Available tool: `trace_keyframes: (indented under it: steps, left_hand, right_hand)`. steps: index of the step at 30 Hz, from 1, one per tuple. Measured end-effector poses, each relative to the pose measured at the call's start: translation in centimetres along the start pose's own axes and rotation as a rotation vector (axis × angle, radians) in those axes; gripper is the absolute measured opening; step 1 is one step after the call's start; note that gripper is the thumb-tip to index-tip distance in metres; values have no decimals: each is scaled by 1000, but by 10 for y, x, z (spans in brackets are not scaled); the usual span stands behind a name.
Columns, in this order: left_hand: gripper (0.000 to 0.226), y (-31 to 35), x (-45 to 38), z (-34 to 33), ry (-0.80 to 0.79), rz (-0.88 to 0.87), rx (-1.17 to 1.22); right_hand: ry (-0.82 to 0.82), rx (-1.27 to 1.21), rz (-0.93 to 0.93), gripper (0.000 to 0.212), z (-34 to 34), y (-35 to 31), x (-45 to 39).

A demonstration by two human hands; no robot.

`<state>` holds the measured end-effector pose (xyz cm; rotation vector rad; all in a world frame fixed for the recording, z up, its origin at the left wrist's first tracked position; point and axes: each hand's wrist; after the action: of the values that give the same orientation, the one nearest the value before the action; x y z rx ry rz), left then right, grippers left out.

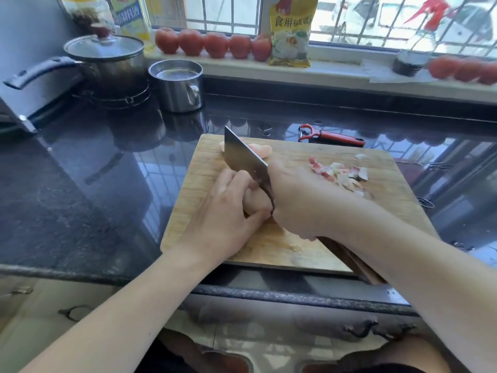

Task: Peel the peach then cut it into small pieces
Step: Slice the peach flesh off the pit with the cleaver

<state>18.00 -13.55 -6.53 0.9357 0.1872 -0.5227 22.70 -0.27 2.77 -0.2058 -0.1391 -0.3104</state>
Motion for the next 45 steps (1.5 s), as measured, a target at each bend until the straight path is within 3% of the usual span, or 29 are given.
trace_keyframes:
  steps: [5, 10, 17, 20, 25, 31, 34, 37, 38, 42, 45]
  left_hand:
    - [38, 5, 1, 4, -4, 81, -62]
    - [54, -14, 10, 17, 2, 28, -30]
    - [45, -24, 18, 32, 66, 130, 130]
    - [47, -23, 16, 40, 71, 310, 403]
    - [61, -24, 7, 53, 103, 664, 1087]
    - [45, -29, 3, 57, 88, 789, 1107]
    - [41, -25, 2, 58, 60, 728, 924]
    - [44, -12, 2, 54, -97, 329, 210]
    - [48, -10, 1, 51, -147, 214, 69]
    - [56, -9, 0, 41, -246, -76, -227]
    - [61, -16, 1, 43, -197, -102, -294]
  right_hand:
    - [42, -49, 22, 34, -4, 8, 2]
    - [151, -380, -7, 15, 20, 47, 6]
    - [193, -619, -87, 25, 25, 81, -5]
    - [187, -631, -90, 23, 18, 88, -7]
    - [205, -637, -82, 17, 11, 92, -10]
    - [211, -755, -80, 21, 6, 94, -9]
    - [179, -888, -88, 21, 7, 94, -5]
    - [183, -967, -90, 21, 7, 93, -1]
    - [189, -980, -89, 22, 7, 93, -1]
    - [194, -1031, -89, 23, 5, 102, -1]
    - [176, -1089, -88, 25, 5, 111, 3]
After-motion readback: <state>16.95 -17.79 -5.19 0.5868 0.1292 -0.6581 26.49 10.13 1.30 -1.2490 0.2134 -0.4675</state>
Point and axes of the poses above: each hand's wrist, its own x-axis away from the middle knuckle, its own z-axis out of the back of the hand, y = z × x, and after that the axes turned 11 degrees about y, right-handed
